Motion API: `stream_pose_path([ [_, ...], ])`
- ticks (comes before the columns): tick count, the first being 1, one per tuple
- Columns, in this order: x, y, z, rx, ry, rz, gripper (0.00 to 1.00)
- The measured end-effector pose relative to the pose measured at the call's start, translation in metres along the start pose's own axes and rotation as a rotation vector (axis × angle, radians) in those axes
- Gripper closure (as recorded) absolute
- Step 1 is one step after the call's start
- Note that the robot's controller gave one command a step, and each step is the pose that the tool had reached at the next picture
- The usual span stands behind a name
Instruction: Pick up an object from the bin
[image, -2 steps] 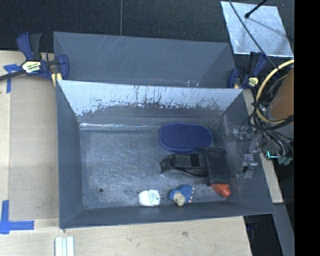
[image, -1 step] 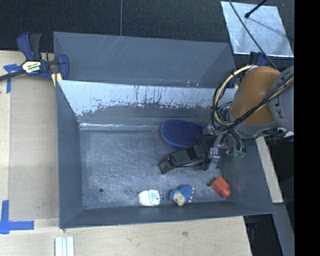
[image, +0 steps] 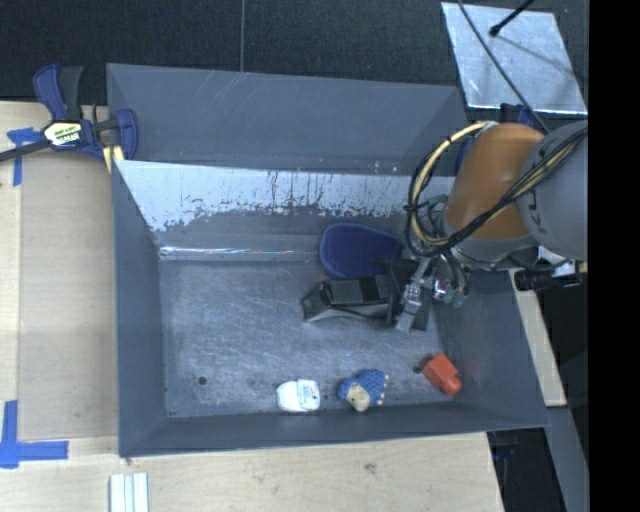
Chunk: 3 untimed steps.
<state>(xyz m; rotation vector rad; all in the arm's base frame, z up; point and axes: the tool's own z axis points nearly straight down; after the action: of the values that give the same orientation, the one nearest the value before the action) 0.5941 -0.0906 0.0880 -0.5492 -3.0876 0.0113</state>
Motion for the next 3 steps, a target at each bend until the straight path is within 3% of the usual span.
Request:
stream_pose_path([
  [1,0.002,0.002,0.001,0.002,0.000,0.017,0.00],
  [2,-0.026,0.002,0.005,0.011,-0.006,-0.494,0.00],
  [3,-0.024,0.011,0.013,-0.001,-0.023,-0.496,1.00],
])
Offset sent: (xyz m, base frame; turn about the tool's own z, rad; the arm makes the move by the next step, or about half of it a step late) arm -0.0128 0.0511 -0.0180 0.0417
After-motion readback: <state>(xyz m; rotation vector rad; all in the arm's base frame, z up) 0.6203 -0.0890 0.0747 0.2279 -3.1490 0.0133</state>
